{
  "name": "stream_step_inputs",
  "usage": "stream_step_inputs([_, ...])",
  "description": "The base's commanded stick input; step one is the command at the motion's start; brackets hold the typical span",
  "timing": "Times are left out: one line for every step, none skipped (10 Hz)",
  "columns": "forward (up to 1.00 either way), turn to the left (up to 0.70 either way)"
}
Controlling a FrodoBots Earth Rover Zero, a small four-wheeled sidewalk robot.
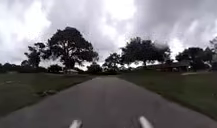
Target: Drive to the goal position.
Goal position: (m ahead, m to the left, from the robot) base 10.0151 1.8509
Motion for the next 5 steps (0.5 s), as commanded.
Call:
stream_step_inputs([0.70, 0.00])
stream_step_inputs([0.70, 0.00])
stream_step_inputs([0.70, 0.00])
stream_step_inputs([0.70, 0.00])
stream_step_inputs([0.70, 0.00])
